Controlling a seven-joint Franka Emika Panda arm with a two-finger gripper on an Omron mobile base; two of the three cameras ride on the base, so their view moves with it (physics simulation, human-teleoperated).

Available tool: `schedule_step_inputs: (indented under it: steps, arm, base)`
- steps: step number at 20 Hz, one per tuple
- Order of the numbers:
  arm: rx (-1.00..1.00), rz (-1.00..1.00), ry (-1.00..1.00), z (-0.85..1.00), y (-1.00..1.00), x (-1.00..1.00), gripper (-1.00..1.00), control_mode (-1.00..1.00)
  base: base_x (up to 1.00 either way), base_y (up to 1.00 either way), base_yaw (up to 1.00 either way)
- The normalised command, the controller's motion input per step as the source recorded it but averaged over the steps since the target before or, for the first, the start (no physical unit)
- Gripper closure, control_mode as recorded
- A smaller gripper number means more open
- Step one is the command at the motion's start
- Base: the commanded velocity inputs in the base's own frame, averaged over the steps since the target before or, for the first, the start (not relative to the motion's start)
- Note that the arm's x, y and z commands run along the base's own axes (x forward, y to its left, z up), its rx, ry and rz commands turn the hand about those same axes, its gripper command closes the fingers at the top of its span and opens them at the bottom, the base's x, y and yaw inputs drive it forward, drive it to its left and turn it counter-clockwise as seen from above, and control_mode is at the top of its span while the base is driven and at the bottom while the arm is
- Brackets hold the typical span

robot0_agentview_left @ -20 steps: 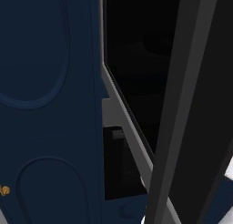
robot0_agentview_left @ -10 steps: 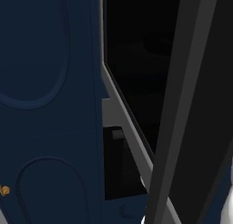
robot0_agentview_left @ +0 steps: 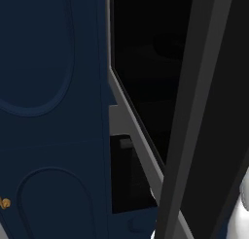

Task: Pick the mushroom from the sink and place it in the bowl. Then pick the bowl and place it in the microwave. Then close the microwave door and press the start button.

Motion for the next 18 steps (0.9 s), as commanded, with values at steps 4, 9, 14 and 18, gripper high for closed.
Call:
schedule_step_inputs:
  steps: [4, 9, 14, 18]
  arm:
    - [-0.43, -0.2, 0.0, -0.86, 1.0, 0.14, -1.0, -1.0]
    - [-0.57, -0.17, 0.02, -0.78, 1.0, 0.17, -1.0, -1.0]
    - [-0.48, -0.05, 0.0, -0.98, 0.81, 0.37, -1.0, -1.0]
    - [-0.4, 0.0, 0.0, -1.0, 0.57, 0.31, -1.0, -1.0]
  base:
    - [0.0, 0.0, 0.0]
    - [0.0, 0.0, 0.0]
    - [0.0, 0.0, 0.0]
    - [0.0, 0.0, 0.0]
